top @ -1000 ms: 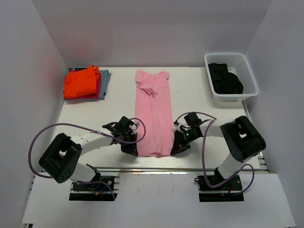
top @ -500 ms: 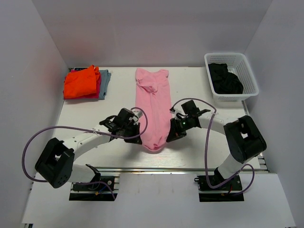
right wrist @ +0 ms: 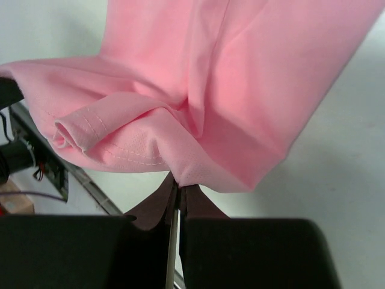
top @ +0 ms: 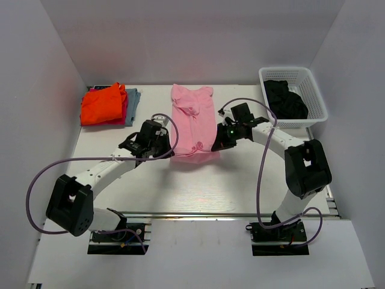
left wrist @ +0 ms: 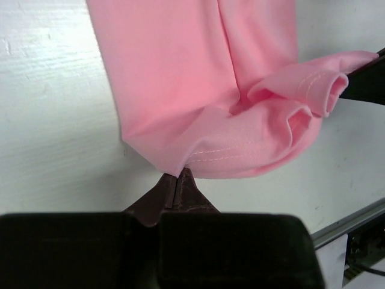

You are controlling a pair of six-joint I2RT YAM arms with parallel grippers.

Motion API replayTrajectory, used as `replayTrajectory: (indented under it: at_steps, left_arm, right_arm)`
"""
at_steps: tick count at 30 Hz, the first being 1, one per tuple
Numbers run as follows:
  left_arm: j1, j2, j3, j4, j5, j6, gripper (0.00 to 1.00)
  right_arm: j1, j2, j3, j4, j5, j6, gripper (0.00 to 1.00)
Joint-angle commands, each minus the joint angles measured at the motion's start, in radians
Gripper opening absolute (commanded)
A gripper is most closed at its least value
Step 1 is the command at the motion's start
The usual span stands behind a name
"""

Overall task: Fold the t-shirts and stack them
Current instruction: Fold the folded rectangular tshirt in 1/3 of the way

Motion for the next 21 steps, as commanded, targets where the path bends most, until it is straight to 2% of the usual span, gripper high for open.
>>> replayTrajectory:
  at_steps: [1,6,10,21]
  left_arm:
    - [0.025,0.022,0.078,0.070,0.003,0.006,0.00]
    - [0.057,0.071,0.161,0.071,0.003,0.029,0.00]
    - [0.088,0.093,0.203,0.081,-0.006,0.038,0.00]
    - [0.145,0.286,0.357,0.082,0.052,0.088,0.00]
  right_arm:
    - [-0.022,0.008,0.095,-0.014,0.073,-0.027,0.00]
    - [-0.046,0.020,0.204,-0.058,0.121,-0.082,0.00]
    - [-0.060,0.054,0.275,-0.076,0.087,-0.105,0.00]
    - [-0.085,0.205,0.479,-0.130,0.053,-0.154,0.00]
